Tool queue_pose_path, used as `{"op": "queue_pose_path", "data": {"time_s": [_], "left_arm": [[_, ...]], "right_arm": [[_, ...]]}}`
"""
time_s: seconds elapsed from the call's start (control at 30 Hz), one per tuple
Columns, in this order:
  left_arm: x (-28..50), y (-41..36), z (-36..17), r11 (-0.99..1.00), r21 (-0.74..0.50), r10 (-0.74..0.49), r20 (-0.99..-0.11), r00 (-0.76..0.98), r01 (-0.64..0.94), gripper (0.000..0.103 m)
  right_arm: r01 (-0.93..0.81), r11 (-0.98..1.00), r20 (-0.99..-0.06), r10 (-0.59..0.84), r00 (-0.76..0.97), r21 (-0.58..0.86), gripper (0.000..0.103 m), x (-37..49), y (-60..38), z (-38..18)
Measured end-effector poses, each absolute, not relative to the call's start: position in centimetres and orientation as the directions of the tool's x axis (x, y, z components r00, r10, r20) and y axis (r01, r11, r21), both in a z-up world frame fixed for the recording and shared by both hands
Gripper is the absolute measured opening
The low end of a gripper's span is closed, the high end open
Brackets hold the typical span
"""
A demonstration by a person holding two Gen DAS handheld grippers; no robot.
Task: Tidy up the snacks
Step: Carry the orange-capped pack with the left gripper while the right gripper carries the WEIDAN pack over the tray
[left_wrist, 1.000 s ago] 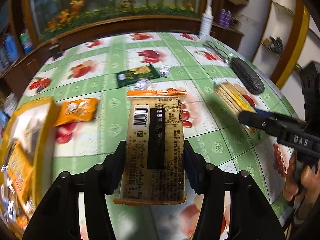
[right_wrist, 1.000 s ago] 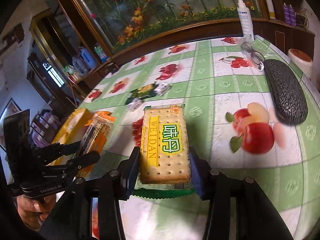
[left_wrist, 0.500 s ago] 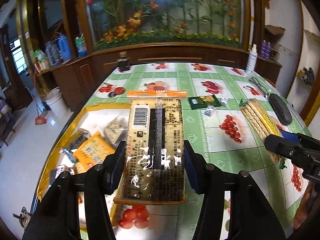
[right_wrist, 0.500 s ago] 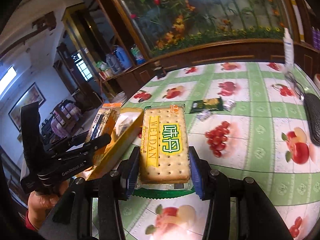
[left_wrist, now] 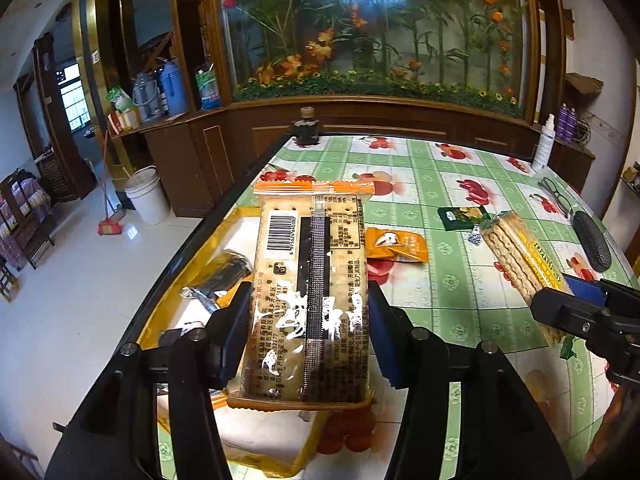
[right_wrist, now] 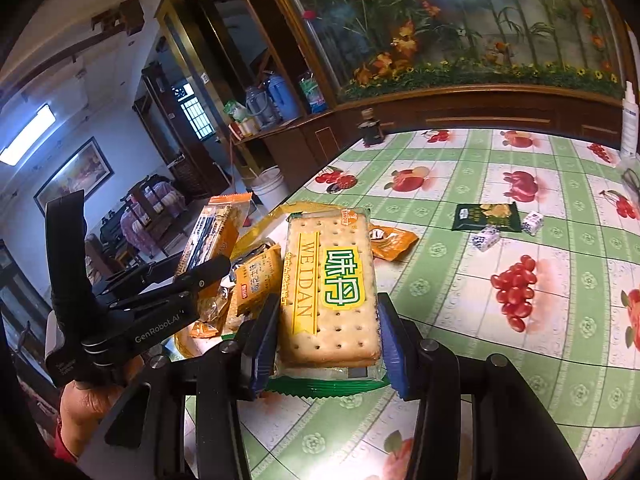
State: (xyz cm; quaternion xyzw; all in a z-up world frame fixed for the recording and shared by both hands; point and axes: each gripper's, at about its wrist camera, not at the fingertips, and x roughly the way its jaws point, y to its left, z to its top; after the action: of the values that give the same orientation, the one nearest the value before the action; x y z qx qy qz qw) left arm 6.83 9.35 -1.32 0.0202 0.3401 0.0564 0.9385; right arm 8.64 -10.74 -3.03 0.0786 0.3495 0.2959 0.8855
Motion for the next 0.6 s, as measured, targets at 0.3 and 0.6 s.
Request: {"op": "queue_pose_path", "data": {"time_s": [0.3,0.6], "left_arm": [[6.6,12.1,-1.6,0.986,0.069,0.162,-0.633,0.757,-0.153,0.053],[6.6,14.6,-2.1,0.977,0.060,0.194,-0.640,0.743,-0.204,0.053]], "right_arm": [[-0.508,0.786,-0.574,0.610,0.547,0.351,0.047,9.2,-8.0,-2.9],[-0.558,0.753,-0.581,0.640,0.502,0.348,0.047,10.4,-3.7,-3.2]]}}
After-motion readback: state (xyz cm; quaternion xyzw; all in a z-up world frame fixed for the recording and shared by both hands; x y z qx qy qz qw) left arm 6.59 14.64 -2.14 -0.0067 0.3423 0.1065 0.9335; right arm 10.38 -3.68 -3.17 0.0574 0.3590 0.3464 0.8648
